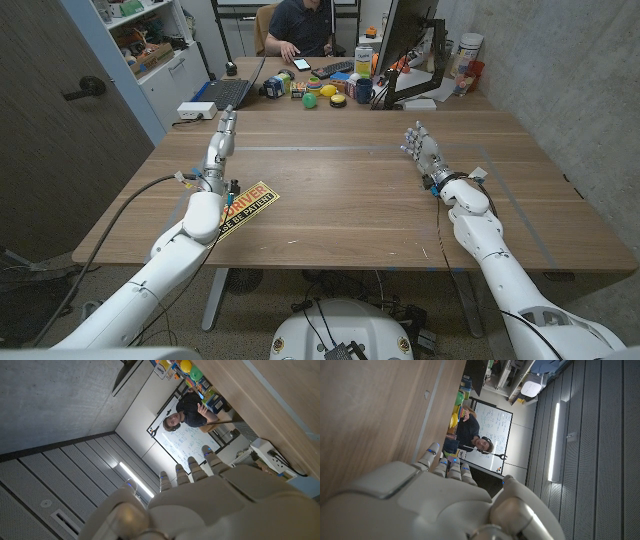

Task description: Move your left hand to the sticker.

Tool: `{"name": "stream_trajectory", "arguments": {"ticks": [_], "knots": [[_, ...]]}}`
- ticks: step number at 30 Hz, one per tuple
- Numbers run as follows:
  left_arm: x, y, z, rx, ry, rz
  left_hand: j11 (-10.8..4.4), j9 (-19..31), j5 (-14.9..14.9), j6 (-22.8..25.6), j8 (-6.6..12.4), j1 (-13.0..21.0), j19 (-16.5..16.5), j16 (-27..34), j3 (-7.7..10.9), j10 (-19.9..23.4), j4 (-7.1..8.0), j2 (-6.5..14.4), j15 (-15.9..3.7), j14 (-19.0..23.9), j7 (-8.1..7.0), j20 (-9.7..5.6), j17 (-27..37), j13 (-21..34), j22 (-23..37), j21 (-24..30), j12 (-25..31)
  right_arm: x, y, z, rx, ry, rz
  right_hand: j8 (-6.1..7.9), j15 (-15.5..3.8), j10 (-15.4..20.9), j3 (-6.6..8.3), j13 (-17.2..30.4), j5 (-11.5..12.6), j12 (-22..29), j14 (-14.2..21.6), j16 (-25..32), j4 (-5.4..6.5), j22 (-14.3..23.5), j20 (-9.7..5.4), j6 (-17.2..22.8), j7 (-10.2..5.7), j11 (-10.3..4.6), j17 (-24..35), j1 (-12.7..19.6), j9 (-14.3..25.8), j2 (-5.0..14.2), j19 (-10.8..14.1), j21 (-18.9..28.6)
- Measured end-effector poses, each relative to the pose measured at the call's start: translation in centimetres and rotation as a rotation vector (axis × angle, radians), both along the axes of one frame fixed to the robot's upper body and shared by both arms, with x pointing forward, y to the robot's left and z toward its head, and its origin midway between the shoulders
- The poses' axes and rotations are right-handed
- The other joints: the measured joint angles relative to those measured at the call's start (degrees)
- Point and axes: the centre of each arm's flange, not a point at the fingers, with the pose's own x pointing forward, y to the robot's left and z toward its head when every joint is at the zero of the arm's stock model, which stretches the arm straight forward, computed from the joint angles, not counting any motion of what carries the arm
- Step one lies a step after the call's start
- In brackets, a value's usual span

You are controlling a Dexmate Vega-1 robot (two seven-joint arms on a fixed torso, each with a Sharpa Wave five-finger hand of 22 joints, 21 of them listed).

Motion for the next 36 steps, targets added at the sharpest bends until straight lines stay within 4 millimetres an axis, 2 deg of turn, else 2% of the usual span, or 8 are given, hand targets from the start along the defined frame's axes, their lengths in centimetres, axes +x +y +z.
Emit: {"name": "stream_trajectory", "arguments": {"ticks": [4, 5, 12, 15, 18, 26, 36], "knots": [[-0.8, 0.2, 0.2, 0.021, -0.028, 0.059, -0.22, 0.0, 0.0, -0.39, 0.0, 0.0, -1.05, -0.61, 0.0, -1.07, 0.0, 0.0, -0.22, -1.55, -0.18, 1.04, 0.2, -0.01, 0.0, -0.77, 0.0, 0.0, 0.0, 0.0, 0.001, -0.002, 0.005, 0.0, 0.0, 0.0, 0.0, 0.0, 0.0, 0.0, 0.0, 0.0, 0.0, 0.0, 0.0, 0.0, 0.0, 0.0, 0.0, -0.16, 0.0, 0.16, 0.0, 0.0], [-1.9, 0.0, 0.1, 0.034, -0.049, 0.082, -0.31, 0.17, 0.0, -0.39, 0.0, 0.0, -1.25, -0.8, 0.0, -1.15, 0.0, 0.0, -0.04, -1.8, -0.18, 1.24, 0.27, -0.01, 0.0, -0.77, 0.0, 0.0, 0.0, 0.0, 0.002, -0.002, 0.005, 0.0, 0.0, 0.0, 0.0, 0.0, 0.0, 0.0, 0.0, 0.0, 0.0, 0.0, 0.0, 0.0, 0.0, 0.0, 0.0, -0.15, 0.0, 0.15, 0.0, 0.0], [-4.1, -0.1, 0.0, 0.089, -0.099, 0.202, -0.43, 0.27, 0.0, -2.44, 0.0, 0.53, -3.32, -2.48, 0.34, -5.38, -0.39, 0.52, -0.11, -5.57, -0.23, 3.32, 0.27, -0.01, 0.08, -3.3, -0.39, 0.0, 0.0, -0.3, 0.001, -0.003, 0.013, 0.0, 0.0, 0.0, 0.0, 0.0, 0.0, 0.0, 0.0, 0.0, 0.0, 0.0, 0.0, 0.22, 0.22, 0.0, 0.28, -0.63, 0.0, 0.59, 0.0, 0.0], [-4.9, -0.2, 0.0, 0.117, -0.114, 0.255, -0.61, 0.27, 0.0, -3.9, 0.0, 1.17, -5.09, -2.96, 0.17, -6.53, -0.83, 0.49, -0.04, -5.82, -0.17, 4.61, 0.26, 0.27, 0.27, -4.81, -0.39, 0.1, 0.1, -0.3, 0.0, -0.004, 0.016, 0.0, 0.0, 0.0, 0.0, -0.01, 0.0, 0.0, 0.0, 0.0, 0.0, 0.0, 0.0, 0.22, 0.22, -0.01, 0.28, -0.85, -0.01, 0.37, 0.0, -0.34], [-5.7, -0.2, -0.1, 0.142, -0.127, 0.308, -0.61, 0.43, 0.0, -5.12, 0.0, 1.62, -6.59, -3.14, 0.24, -6.53, -1.1, 0.49, 0.0, -5.85, -0.2, 5.28, 0.26, 0.27, 0.27, -6.11, -0.39, 0.1, 0.2, -0.2, -0.003, -0.006, 0.02, 0.0, 0.0, 0.0, 0.0, -0.01, 0.0, 0.0, 0.0, 0.0, 0.0, -0.01, 0.0, 0.22, 0.21, -0.01, 0.28, -0.85, -0.01, 0.37, 0.0, -0.34], [-7.0, 0.1, -0.5, 0.216, -0.143, 0.453, -0.61, 0.54, -0.25, -5.3, 0.0, 3.24, -6.67, -3.58, 0.68, -6.53, -2.29, 0.22, 0.81, -6.04, -0.19, 5.37, 0.54, 0.27, 0.53, -9.16, -0.39, 0.2, 0.4, 0.1, -0.012, -0.01, 0.023, 0.0, 0.0, 0.0, -0.25, -0.01, 0.0, 0.0, 0.0, 0.0, 0.25, -0.01, 0.0, 0.22, 0.21, -0.01, 0.27, -0.84, -0.01, 0.37, 0.0, -0.34], [-8.4, 0.0, -1.2, 0.323, -0.128, 0.611, -1.14, 0.8, -1.74, -5.29, 0.45, 7.24, -7.07, -3.58, 1.82, -6.61, -5.64, -0.03, 2.05, -6.0, -0.18, 6.23, 0.53, 0.54, 0.53, -11.98, -0.39, 0.3, 0.8, 0.6, -0.029, -0.014, 0.027, 0.0, 0.0, 0.0, -0.25, -0.01, 0.0, 0.0, 0.0, 0.0, 0.25, -0.01, 0.0, 0.22, 0.21, -0.02, 0.27, -0.84, -0.01, 0.37, 0.0, -0.34]]}}
